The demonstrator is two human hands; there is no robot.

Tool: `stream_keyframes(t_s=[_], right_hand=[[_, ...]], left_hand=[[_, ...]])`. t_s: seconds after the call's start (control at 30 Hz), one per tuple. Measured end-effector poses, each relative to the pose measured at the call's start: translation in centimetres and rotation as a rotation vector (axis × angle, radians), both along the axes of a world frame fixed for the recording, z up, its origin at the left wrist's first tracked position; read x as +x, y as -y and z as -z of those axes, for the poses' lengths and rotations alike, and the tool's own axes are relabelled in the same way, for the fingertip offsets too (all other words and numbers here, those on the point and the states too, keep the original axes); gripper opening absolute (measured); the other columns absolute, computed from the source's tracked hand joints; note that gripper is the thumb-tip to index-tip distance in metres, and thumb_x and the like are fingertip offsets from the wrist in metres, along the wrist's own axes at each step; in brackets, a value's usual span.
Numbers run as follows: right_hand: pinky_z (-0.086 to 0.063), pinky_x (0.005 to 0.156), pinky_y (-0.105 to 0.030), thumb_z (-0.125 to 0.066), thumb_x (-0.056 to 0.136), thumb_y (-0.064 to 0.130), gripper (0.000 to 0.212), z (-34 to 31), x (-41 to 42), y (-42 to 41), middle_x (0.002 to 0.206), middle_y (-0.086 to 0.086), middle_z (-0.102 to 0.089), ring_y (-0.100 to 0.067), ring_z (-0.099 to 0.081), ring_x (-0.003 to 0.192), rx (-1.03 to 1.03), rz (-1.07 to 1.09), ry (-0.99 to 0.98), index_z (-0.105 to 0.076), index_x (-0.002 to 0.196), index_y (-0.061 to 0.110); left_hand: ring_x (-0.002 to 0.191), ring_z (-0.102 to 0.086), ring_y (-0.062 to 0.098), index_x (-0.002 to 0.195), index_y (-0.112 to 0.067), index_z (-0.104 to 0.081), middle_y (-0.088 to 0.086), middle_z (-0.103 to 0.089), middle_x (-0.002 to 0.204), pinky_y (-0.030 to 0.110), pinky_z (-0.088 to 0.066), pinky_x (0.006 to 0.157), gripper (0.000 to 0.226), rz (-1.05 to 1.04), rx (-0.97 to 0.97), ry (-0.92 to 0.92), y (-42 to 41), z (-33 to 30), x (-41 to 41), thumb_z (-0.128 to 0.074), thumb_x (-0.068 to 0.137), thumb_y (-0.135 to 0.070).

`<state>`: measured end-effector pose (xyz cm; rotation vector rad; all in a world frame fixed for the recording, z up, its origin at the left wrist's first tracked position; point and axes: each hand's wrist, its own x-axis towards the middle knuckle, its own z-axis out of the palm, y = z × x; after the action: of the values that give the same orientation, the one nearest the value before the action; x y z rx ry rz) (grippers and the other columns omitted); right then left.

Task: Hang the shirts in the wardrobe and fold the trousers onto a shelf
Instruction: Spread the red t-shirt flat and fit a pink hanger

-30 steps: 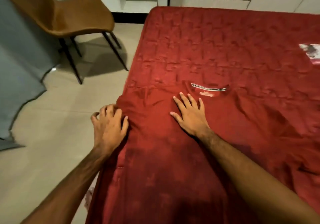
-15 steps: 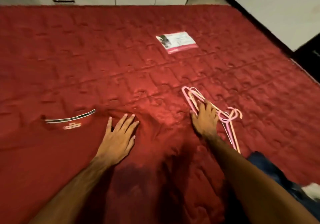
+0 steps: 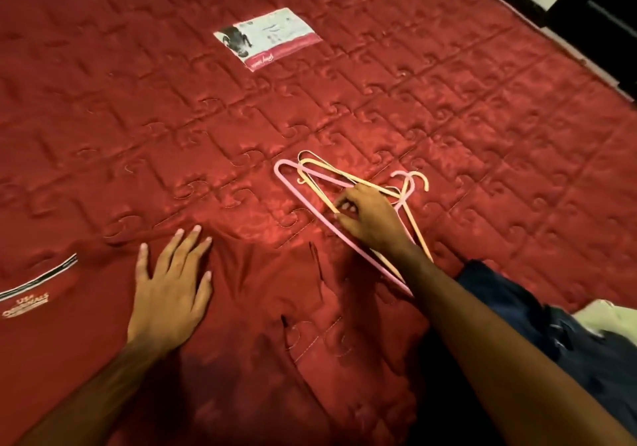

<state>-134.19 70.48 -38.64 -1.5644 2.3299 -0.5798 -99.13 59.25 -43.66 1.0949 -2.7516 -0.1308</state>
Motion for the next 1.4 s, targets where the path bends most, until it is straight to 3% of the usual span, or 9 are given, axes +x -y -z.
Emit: stream_keyframes(t_s=[0.23, 0.37, 0.57, 0.67, 0.83, 0.97, 1.17, 1.3, 1.4], right_hand=[[-0.047, 0.072, -0.035, -0.059, 0.085, 0.021, 0.016, -1.1, 2.7, -0.1, 0.094, 0.004, -0.066, -0.022, -0.061, 0.089, -0.045, 0.153, -0.153, -0.06, 0.101, 0.018], [-0.043, 0.072, -0.027, -0.061, 0.09, 0.017, 0.017, -1.0, 2.5, -0.9, 0.085, 0.016, -0.06, 0.0, -0.054, 0.076, -0.052, 0.154, 0.083, -0.062, 0.106, 0.023], [-0.037, 0.077, -0.014, -0.068, 0.087, 0.011, 0.026, -2.1, 3.4, -1.0, 0.089, 0.017, -0.055, 0.004, -0.052, 0.085, -0.16, 0.073, 0.168, -0.067, 0.111, 0.021], [-0.044, 0.084, -0.023, -0.068, 0.089, 0.016, 0.025, -3.1, 2.9, -0.5, 0.099, 0.006, -0.061, -0.006, -0.057, 0.094, -0.261, 0.098, 0.143, -0.069, 0.113, 0.021], [-0.042, 0.105, -0.038, -0.066, 0.091, 0.023, 0.045, -3.3, 2.3, 0.4, 0.126, -0.001, -0.05, -0.018, -0.049, 0.12, -0.072, -0.004, 0.013, -0.058, 0.135, 0.017], [-0.049, 0.081, -0.035, -0.071, 0.085, 0.042, 0.039, -2.3, 4.1, -1.2, 0.104, 0.005, -0.055, -0.015, -0.055, 0.097, 0.015, -0.115, -0.114, -0.06, 0.116, 0.022], [-0.049, 0.074, -0.037, -0.074, 0.084, 0.023, 0.014, -1.1, 4.3, -1.5, 0.086, 0.014, -0.055, -0.008, -0.055, 0.081, 0.048, 0.035, -0.006, -0.062, 0.09, 0.026], [-0.048, 0.076, -0.042, -0.063, 0.09, 0.02, 0.009, -3.8, 5.5, -0.2, 0.093, 0.008, -0.053, -0.016, -0.054, 0.088, 0.027, -0.108, -0.087, -0.057, 0.096, 0.022], [-0.046, 0.076, -0.048, -0.055, 0.09, 0.019, 0.007, -6.1, 9.2, 1.3, 0.093, -0.003, -0.056, -0.026, -0.054, 0.086, -0.07, -0.282, -0.12, -0.058, 0.095, 0.015]], left_hand=[[0.149, -0.029, 0.021, 0.148, -0.017, -0.044, 0.001, -0.034, 0.161, 0.059, -0.012, 0.12, 0.058, -0.005, 0.018, 0.004, -0.1, -0.1, -0.1, -0.033, 0.096, -0.039], [0.15, -0.028, 0.02, 0.149, -0.019, -0.043, 0.0, -0.035, 0.16, 0.059, -0.011, 0.121, 0.057, -0.016, 0.065, 0.01, -0.1, -0.4, -0.1, -0.032, 0.097, -0.04], [0.15, -0.028, 0.021, 0.15, -0.02, -0.042, 0.0, -0.036, 0.16, 0.06, -0.012, 0.12, 0.058, -0.029, 0.093, 0.024, -0.5, -0.6, 0.1, -0.032, 0.097, -0.04], [0.148, -0.031, 0.022, 0.148, -0.019, -0.045, 0.001, -0.039, 0.158, 0.06, -0.014, 0.119, 0.058, -0.03, 0.095, 0.033, -0.3, -0.5, 0.0, -0.033, 0.095, -0.04], [0.148, -0.031, 0.022, 0.147, -0.019, -0.046, 0.001, -0.04, 0.157, 0.061, -0.014, 0.119, 0.058, -0.043, 0.103, 0.027, -0.5, -0.5, -0.1, -0.034, 0.094, -0.039], [0.15, -0.027, 0.021, 0.15, -0.02, -0.043, -0.001, -0.036, 0.159, 0.06, -0.012, 0.12, 0.057, -0.046, 0.083, 0.034, -0.6, -0.4, 0.0, -0.034, 0.096, -0.038], [0.151, -0.026, 0.02, 0.15, -0.02, -0.042, -0.001, -0.035, 0.16, 0.061, -0.012, 0.12, 0.058, -0.026, 0.097, 0.044, -0.4, -0.1, 0.0, -0.033, 0.096, -0.039], [0.153, -0.018, 0.017, 0.148, -0.023, -0.043, -0.003, -0.032, 0.161, 0.057, 0.0, 0.123, 0.067, -0.05, 0.262, -0.028, 0.0, -0.7, -0.1, -0.028, 0.093, -0.058], [0.15, -0.026, 0.013, 0.143, -0.028, -0.044, -0.007, -0.044, 0.153, 0.035, 0.0, 0.124, 0.073, -0.155, 0.679, -0.344, 0.0, -4.2, -1.5, -0.037, 0.087, -0.073]])
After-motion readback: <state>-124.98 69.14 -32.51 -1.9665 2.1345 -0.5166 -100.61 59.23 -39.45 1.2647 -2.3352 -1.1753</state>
